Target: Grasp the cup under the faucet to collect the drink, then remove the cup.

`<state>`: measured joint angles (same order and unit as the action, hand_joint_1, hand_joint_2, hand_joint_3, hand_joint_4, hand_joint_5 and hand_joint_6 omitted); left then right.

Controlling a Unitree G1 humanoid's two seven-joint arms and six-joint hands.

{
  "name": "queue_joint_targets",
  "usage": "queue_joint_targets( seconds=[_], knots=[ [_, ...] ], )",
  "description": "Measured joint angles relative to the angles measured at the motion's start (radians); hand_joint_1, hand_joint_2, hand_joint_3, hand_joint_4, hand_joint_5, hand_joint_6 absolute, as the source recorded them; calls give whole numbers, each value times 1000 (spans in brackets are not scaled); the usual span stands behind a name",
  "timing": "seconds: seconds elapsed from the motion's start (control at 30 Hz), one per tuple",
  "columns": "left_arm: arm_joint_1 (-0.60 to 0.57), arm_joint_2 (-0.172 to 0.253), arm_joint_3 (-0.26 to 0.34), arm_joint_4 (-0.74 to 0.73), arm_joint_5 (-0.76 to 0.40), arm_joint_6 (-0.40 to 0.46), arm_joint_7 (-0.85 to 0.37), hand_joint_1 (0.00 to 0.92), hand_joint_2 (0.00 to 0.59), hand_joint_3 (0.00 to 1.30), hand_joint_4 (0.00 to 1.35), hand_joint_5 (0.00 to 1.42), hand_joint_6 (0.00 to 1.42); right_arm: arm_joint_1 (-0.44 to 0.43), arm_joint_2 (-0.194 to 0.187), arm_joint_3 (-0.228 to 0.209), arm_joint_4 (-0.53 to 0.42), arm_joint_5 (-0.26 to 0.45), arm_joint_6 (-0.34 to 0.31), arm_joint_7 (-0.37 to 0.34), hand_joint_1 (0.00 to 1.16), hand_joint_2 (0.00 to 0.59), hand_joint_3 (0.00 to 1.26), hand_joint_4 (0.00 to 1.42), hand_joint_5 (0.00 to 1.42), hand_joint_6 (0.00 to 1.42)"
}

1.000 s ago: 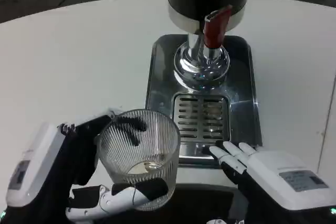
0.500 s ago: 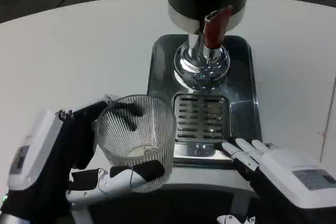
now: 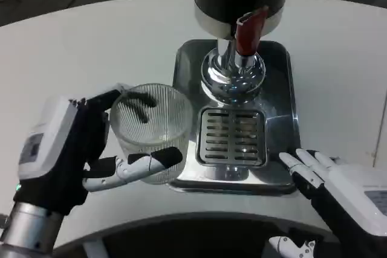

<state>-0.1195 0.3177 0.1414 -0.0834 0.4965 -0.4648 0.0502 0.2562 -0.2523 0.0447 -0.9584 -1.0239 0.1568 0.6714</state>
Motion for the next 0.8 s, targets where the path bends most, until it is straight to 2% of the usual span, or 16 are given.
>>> queue_joint_targets(
  seconds=[0.27,0.47,0.8],
  knots=[
    [-129,5,-65,160,69,11,82,496,263,1027,1244,1424,1424,17,3,-21,-21,27,-8,-12,364,375,63,0,0,0],
    [-252,-6,-150,337,127,36,171,496,263,1027,1244,1424,1424,20,3,-42,-38,53,-10,-12,364,375,63,0,0,0],
    [-412,-18,-252,526,146,44,254,496,263,1027,1244,1424,1424,46,0,-71,-67,84,-11,-12,364,375,63,0,0,0]
  ],
)
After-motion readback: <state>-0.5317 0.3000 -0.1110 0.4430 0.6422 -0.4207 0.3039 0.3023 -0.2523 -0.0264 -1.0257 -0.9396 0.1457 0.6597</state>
